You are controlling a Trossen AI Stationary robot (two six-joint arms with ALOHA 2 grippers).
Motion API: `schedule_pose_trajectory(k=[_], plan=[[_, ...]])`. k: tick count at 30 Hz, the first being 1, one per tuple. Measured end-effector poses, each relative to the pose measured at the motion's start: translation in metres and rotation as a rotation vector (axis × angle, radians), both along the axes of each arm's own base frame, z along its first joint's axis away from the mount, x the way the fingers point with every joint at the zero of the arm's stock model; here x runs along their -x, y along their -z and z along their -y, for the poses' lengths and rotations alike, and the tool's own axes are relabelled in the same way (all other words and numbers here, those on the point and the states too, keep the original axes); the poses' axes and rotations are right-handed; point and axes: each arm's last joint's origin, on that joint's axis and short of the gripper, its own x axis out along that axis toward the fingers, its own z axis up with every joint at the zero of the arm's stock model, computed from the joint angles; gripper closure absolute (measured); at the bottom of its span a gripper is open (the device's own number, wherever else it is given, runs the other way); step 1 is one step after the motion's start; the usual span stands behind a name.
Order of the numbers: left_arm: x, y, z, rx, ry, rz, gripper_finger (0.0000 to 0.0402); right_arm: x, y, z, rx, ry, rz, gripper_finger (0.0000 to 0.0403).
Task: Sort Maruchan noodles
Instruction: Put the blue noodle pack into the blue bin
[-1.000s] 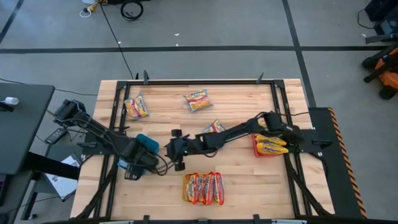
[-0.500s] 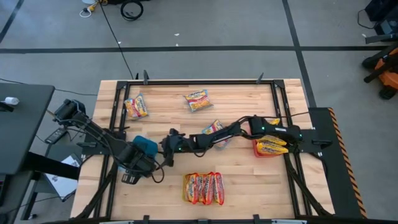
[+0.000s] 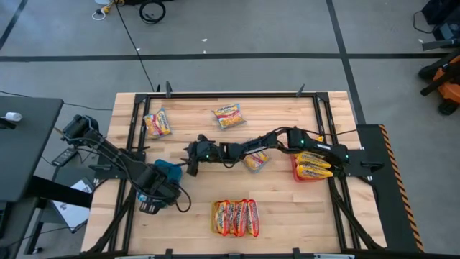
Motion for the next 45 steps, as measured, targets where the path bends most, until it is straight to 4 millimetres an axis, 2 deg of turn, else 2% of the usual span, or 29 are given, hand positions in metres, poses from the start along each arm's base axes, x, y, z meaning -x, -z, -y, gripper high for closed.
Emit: schedule_pose_trajectory(k=[4,8,13,18,21,23,27,29,32,36,39,45], plan=[[0.001,0.000,-0.001,-0.010,0.005,-0.015,0.0365,0.001,-0.007,-0.010,0.009,-0.124,-0.011,0.0181],[0.003,0.000,-0.002,-0.020,0.006,-0.037,0.0368,0.005,-0.024,-0.039,0.124,-0.238,-0.061,0.0182],[0.003,0.000,-0.002,-0.026,0.006,-0.031,0.0381,0.008,-0.022,-0.069,0.126,-0.305,-0.069,0.0183],[0.003,0.000,-0.002,-0.027,-0.003,-0.030,0.0385,0.013,-0.004,-0.070,0.101,-0.237,-0.188,0.0183],[0.003,0.000,-0.002,-0.029,-0.021,-0.033,0.0385,0.013,-0.006,-0.067,0.086,-0.240,-0.198,0.0183],[0.003,0.000,-0.002,-0.027,-0.021,-0.036,0.0385,0.013,-0.009,-0.069,0.030,-0.305,-0.173,0.0183],[0.003,0.000,-0.002,-0.026,-0.013,-0.036,0.0385,0.010,-0.019,-0.092,-0.096,-0.495,-0.051,0.0183],[0.003,0.000,-0.002,-0.028,-0.013,-0.034,0.0385,0.009,-0.020,-0.102,-0.090,-0.510,0.013,0.0183],[0.003,0.000,-0.002,-0.028,-0.016,-0.033,0.0385,0.007,-0.009,-0.109,-0.090,-0.468,0.053,0.0183],[0.003,0.000,-0.002,-0.026,-0.026,-0.035,0.0385,0.005,-0.001,-0.107,-0.137,-0.441,0.095,0.0183],[0.003,0.000,-0.002,-0.021,-0.030,-0.039,0.0385,0.001,0.000,-0.096,-0.112,-0.362,0.127,0.0183],[0.004,0.000,0.000,0.022,-0.071,-0.067,0.0386,-0.005,-0.004,-0.048,-0.046,-0.260,0.169,0.0183]])
